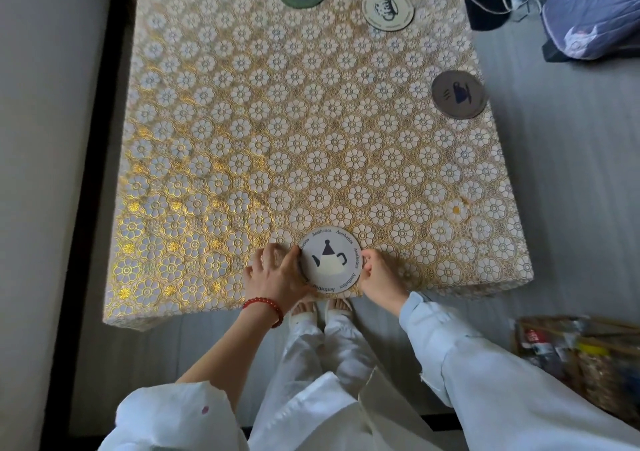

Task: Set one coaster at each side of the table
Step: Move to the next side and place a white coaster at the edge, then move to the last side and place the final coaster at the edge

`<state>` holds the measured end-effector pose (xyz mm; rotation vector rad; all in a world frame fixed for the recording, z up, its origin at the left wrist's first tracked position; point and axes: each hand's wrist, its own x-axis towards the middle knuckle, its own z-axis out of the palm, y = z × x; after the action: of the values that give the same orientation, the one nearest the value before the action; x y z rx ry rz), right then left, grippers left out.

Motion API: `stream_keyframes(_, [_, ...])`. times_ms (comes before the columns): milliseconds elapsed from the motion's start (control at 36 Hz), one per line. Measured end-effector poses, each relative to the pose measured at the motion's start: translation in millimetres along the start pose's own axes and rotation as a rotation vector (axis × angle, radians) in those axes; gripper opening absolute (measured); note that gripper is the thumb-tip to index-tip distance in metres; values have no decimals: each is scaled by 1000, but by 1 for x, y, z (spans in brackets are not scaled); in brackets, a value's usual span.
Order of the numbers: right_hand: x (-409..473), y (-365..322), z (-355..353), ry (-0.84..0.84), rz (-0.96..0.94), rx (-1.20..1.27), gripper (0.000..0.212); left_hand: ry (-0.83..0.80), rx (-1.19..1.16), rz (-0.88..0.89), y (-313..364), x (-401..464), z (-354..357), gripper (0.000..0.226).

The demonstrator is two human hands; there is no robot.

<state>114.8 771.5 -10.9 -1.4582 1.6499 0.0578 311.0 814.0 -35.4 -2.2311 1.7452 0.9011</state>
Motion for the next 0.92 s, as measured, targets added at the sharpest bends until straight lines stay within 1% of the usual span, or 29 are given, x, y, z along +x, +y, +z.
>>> stream_keyframes(83, [2, -2, -5, -26, 24, -14, 38, -51, 53, 46, -3, 5, -11, 74])
stream_keyframes(139, [3, -4, -7, -28, 34, -27, 33, -87, 70, 64, -3, 10, -21, 64])
stream_keyframes(278, [4, -17, -16, 8, 58, -125, 20, -176, -12, 92, -4, 22, -51, 36])
stream_keyframes(361, [5, -35, -22, 29, -6, -193, 17, -152, -64, 72, -8, 24, -70, 39])
stream_keyframes(444, [8, -63, -21, -30, -72, -206, 16, -68, -93, 44, -21, 18, -89, 42])
stream_keyframes(500, [11, -85, -19, -83, -111, -203, 23, -18, -108, 21, -33, 11, -99, 41])
stream_keyframes(611, [18, -155, 2, -160, -237, -235, 31, 123, -207, -76, -85, -10, -128, 40])
stream_keyframes(750, [11, -244, 63, -249, -345, -285, 31, 214, -274, -191, -185, -37, -158, 37])
stream_keyframes(806, [10, -279, 89, -244, -383, -279, 31, 240, -275, -219, -229, -41, -171, 35])
stream_keyframes(917, [13, -350, 146, -194, -428, -233, 30, 294, -310, -213, -319, -46, -196, 35])
